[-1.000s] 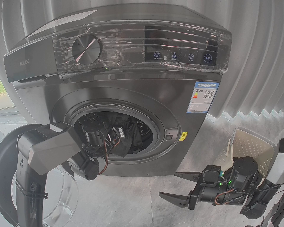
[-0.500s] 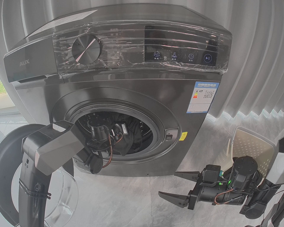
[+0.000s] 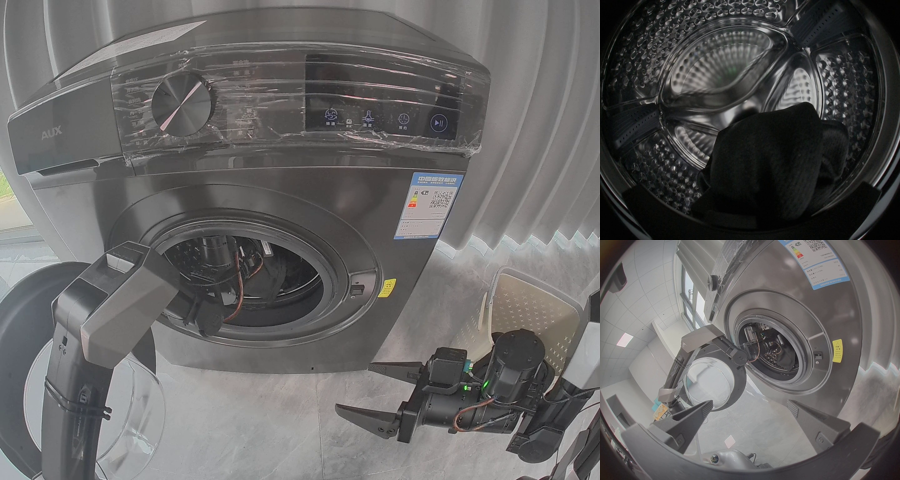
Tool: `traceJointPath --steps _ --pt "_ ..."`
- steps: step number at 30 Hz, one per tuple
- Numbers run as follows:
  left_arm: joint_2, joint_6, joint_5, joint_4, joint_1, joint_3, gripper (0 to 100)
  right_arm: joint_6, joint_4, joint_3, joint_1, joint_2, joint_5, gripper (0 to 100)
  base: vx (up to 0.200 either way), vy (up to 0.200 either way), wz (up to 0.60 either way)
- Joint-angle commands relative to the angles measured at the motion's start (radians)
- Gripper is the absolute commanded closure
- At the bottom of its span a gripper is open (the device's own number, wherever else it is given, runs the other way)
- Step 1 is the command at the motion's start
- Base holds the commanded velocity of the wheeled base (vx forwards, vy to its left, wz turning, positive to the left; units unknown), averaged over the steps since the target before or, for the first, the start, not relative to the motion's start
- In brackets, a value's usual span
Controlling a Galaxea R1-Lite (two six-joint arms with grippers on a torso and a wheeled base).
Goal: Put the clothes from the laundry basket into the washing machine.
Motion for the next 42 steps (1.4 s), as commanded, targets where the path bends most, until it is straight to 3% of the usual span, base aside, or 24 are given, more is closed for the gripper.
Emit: traceJointPath --steps 1,12,14,15,25,31,34,42 --pt "0.032 0.0 0.012 0.024 0.011 -0.081 100 0.0 -0.001 0.0 0.001 -0.005 -0.001 0 0.0 0.0 0.0" --pt "0.05 0.014 0.018 0.032 0.028 -0.104 100 -0.002 -0.001 0.008 -0.008 -0.025 0.001 0 0.0 0.0 0.0" --pt "0.05 0.018 0.018 0.032 0.031 -0.101 100 -0.028 -0.002 0.01 -0.015 -0.027 0.007 0 0.0 0.0 0.0" --pt "0.05 0.018 0.018 0.032 0.031 -0.101 0 -0.034 -0.002 0.013 -0.016 -0.03 0.01 0 0.0 0.0 0.0" --pt "0.032 0.018 0.018 0.023 0.021 -0.051 0 -0.034 -0.001 0.014 -0.028 -0.059 0.024 0 0.0 0.0 0.0" --pt "-0.051 0.033 0.018 0.023 0.012 0.121 0 -0.034 -0.002 0.013 -0.028 -0.053 0.028 0 0.0 0.0 0.0" --pt "-0.129 0.061 0.016 0.007 0.006 0.285 0 -0.034 -0.001 0.014 -0.028 -0.056 0.028 0 0.0 0.0 0.0" --pt "-0.37 0.061 0.009 -0.085 -0.101 0.759 0 -0.036 -0.001 0.016 -0.028 -0.057 0.028 0 0.0 0.0 0.0"
